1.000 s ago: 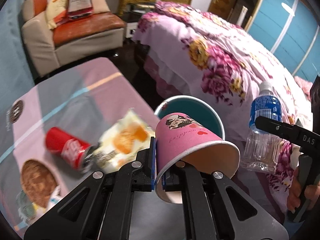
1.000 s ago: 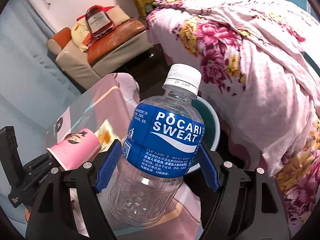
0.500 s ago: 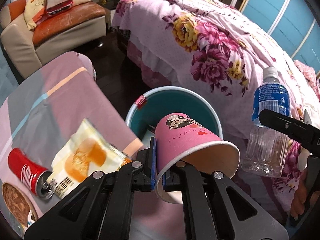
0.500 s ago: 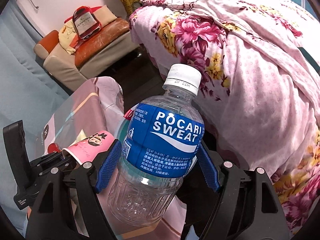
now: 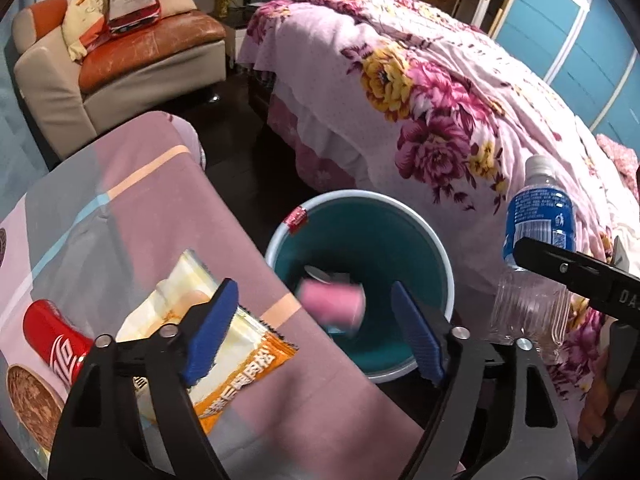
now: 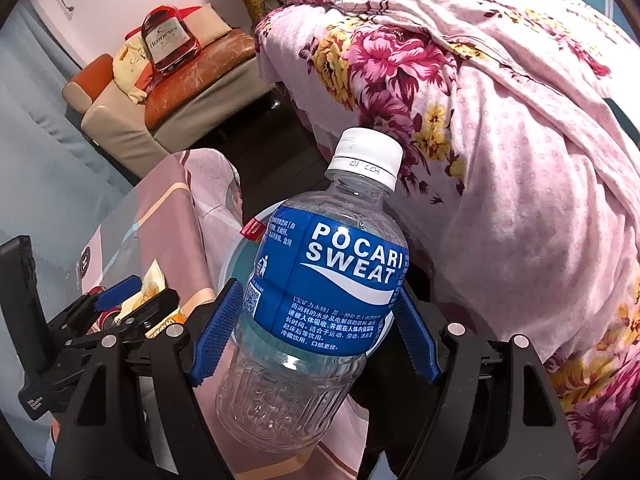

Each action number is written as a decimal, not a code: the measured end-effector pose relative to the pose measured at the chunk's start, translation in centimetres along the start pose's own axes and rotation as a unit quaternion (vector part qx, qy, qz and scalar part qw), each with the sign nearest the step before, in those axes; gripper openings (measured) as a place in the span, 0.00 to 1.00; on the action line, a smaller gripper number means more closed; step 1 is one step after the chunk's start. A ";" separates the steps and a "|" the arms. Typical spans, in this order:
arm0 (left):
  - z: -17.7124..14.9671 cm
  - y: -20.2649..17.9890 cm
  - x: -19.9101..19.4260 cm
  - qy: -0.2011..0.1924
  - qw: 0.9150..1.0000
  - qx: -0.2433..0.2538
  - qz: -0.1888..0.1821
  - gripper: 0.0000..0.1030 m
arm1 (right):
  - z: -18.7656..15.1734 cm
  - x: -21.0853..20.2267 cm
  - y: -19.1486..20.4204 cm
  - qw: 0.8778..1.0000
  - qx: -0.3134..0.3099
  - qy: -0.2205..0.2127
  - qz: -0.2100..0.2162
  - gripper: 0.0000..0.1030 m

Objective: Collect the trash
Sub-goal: 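Lower the Pocari bottle into the teal bin and open the right gripper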

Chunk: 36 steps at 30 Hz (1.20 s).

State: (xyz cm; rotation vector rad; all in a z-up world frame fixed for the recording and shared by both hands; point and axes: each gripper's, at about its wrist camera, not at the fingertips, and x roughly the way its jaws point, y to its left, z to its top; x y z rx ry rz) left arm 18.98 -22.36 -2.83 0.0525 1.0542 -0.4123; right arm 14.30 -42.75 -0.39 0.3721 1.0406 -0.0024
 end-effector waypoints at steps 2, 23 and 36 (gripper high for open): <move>-0.1 0.5 -0.5 -0.003 1.000 -0.008 -0.002 0.82 | 0.1 0.1 0.3 1.000 -0.003 0.001 -0.001 0.70; -2.2 5.9 -3.2 -0.011 0.999 -0.052 -0.005 0.87 | -0.2 2.6 4.5 0.998 -0.051 0.033 -0.030 0.70; -3.2 8.8 -4.3 -0.010 0.997 -0.078 -0.004 0.89 | -0.6 3.3 6.0 0.996 -0.053 0.050 -0.041 0.74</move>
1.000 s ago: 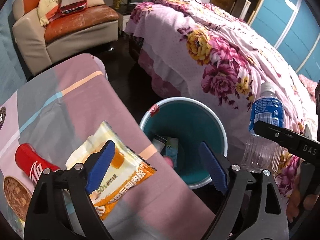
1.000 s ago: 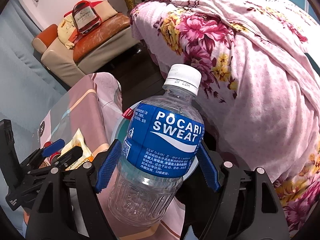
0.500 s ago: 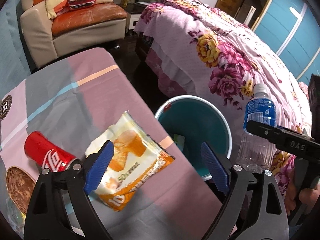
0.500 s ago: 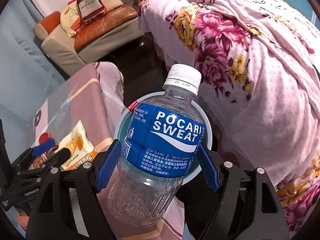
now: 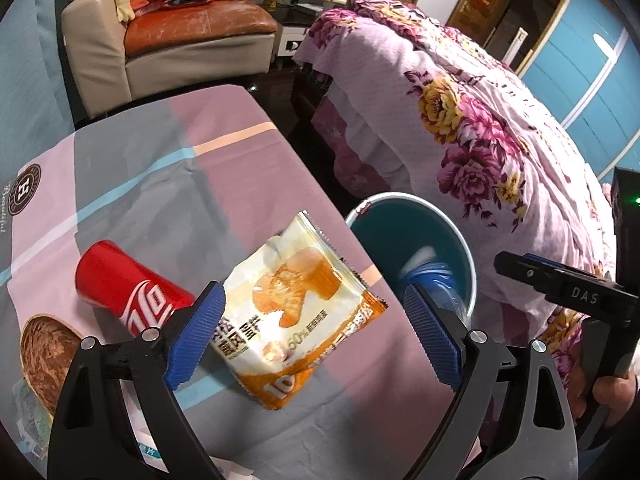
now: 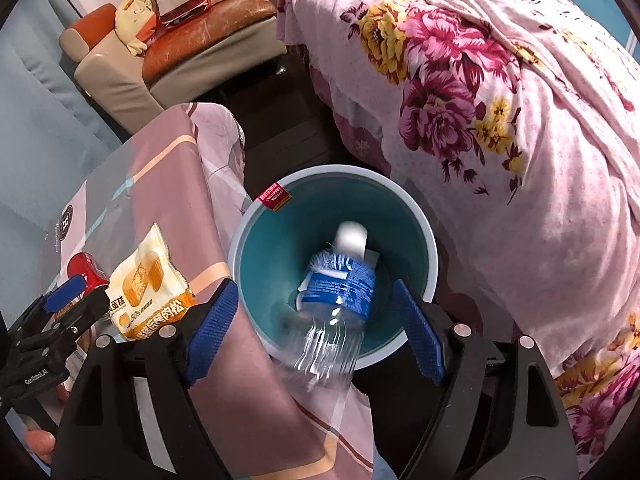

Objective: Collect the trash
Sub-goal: 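Lower the Pocari bottle into the teal bin and open the right gripper, then move the left gripper toward the brown bowl while the right gripper approaches the red Coca-Cola can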

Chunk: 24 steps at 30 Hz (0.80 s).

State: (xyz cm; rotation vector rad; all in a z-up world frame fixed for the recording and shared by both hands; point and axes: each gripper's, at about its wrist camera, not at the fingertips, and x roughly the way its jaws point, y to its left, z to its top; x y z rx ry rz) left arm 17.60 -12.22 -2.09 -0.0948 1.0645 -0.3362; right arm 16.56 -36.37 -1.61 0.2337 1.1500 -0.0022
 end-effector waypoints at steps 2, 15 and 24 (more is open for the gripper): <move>-0.2 0.3 -0.4 -0.001 1.000 -0.002 -0.001 0.89 | 0.0 -0.4 0.3 1.000 -0.001 -0.002 0.000 0.75; -2.3 3.2 -4.3 -0.021 1.000 -0.020 0.009 0.90 | -1.8 -3.4 4.1 0.999 -0.033 -0.009 0.004 0.78; -3.9 6.4 -7.2 -0.037 0.998 -0.039 0.015 0.90 | -3.2 -4.5 8.6 0.997 -0.078 -0.009 0.008 0.80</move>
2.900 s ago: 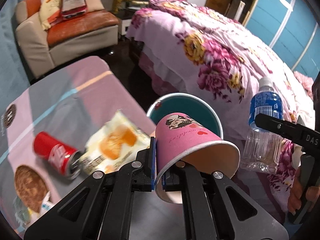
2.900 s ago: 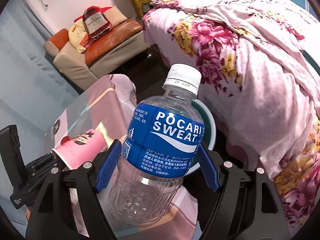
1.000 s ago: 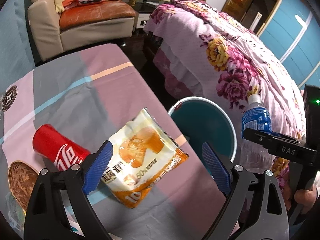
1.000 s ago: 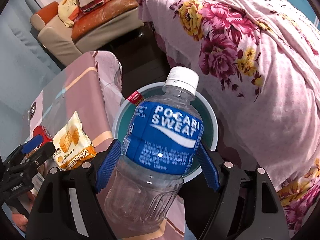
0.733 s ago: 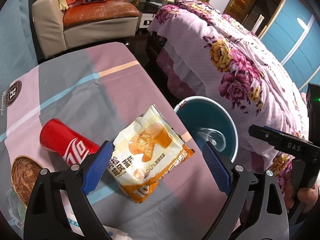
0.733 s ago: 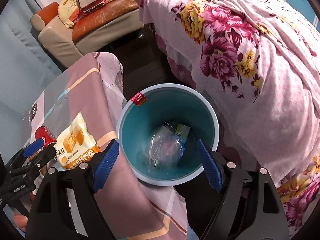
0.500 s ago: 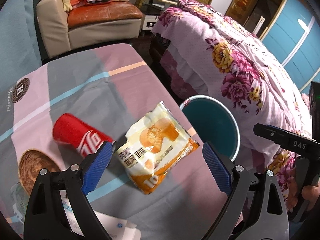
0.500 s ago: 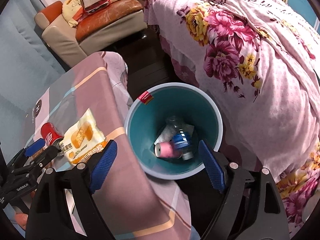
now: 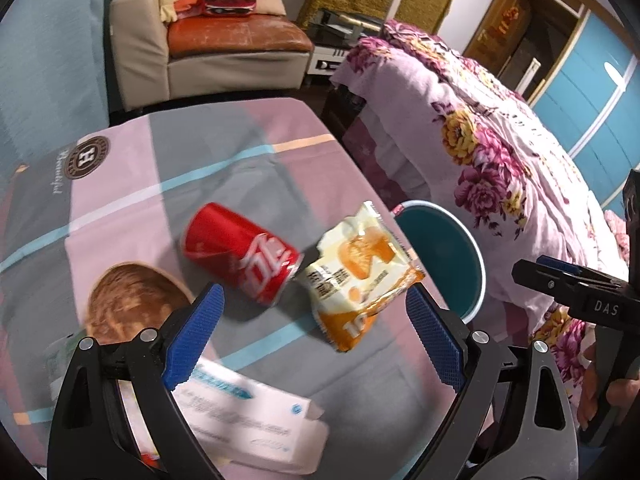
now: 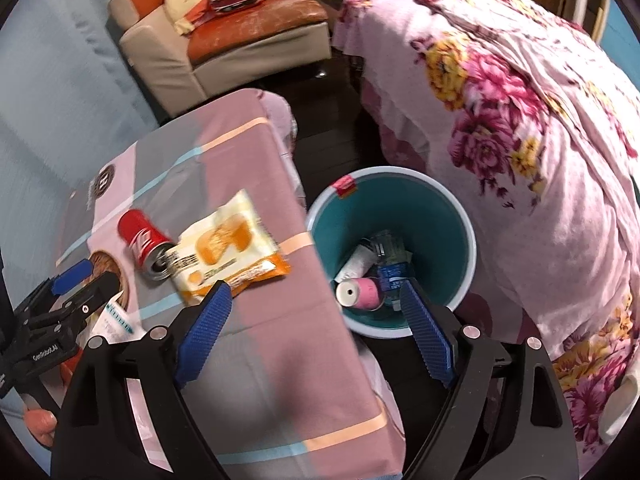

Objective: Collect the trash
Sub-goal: 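Move the left gripper toward the brown bowl while the right gripper approaches the red Coca-Cola can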

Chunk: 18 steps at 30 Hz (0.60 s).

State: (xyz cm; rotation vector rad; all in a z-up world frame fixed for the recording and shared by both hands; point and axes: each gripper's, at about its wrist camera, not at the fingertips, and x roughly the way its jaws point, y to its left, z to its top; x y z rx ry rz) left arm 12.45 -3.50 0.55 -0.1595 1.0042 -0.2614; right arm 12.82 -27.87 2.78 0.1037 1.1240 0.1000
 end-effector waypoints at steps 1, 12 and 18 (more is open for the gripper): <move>-0.2 0.6 -0.3 -0.002 1.000 -0.002 0.003 0.90 | -0.1 -0.1 0.9 1.000 -0.011 0.001 0.002 0.80; -2.5 10.8 -1.7 0.003 0.996 -0.067 0.063 0.90 | -0.5 1.6 8.3 0.995 -0.097 0.032 0.012 0.80; -2.9 14.9 -0.4 0.025 0.993 -0.082 0.081 0.90 | -0.1 3.8 11.5 0.989 -0.141 0.050 0.007 0.81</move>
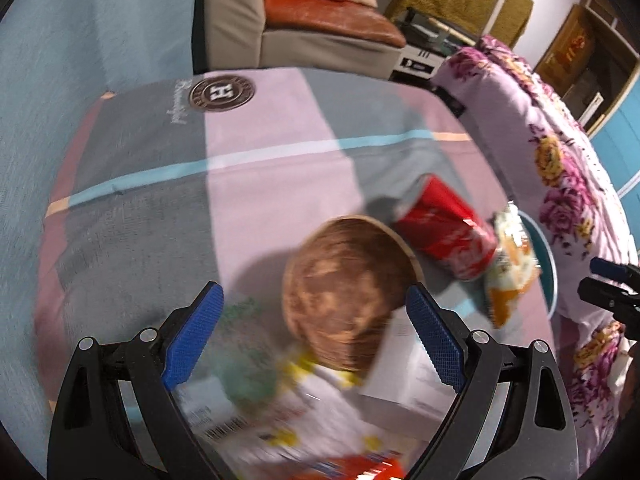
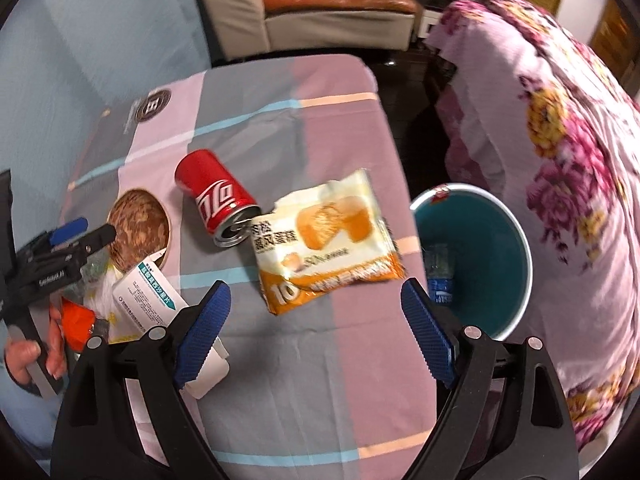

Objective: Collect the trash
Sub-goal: 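Move the left gripper toward the brown bowl while the right gripper approaches the red Coca-Cola can, then grasp the brown bowl rim with the left gripper while the right gripper grasps the red can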

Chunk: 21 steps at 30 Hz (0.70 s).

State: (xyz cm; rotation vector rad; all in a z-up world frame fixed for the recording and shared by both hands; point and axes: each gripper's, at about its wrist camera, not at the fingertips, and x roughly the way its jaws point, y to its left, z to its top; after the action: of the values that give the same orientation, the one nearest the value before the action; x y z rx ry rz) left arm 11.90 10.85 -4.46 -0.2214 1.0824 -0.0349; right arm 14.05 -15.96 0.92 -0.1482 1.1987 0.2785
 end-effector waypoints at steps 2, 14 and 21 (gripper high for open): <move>0.1 0.5 0.7 0.007 1.000 0.004 -0.003 0.90 | 0.8 1.0 1.1 1.000 -0.021 0.013 -0.001 0.81; 0.9 0.9 4.3 0.051 0.997 0.051 -0.023 0.54 | 6.8 7.5 7.0 0.992 -0.100 0.067 0.049 0.80; 1.0 1.3 4.9 0.066 0.996 0.052 -0.038 0.51 | 8.4 11.2 9.2 0.984 -0.135 0.098 0.062 0.68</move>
State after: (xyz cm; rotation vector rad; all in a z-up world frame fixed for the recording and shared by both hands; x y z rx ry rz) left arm 15.00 11.63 -8.48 -0.1669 1.1993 -0.1755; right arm 22.66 -3.43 -6.22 -0.3439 1.3652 0.5452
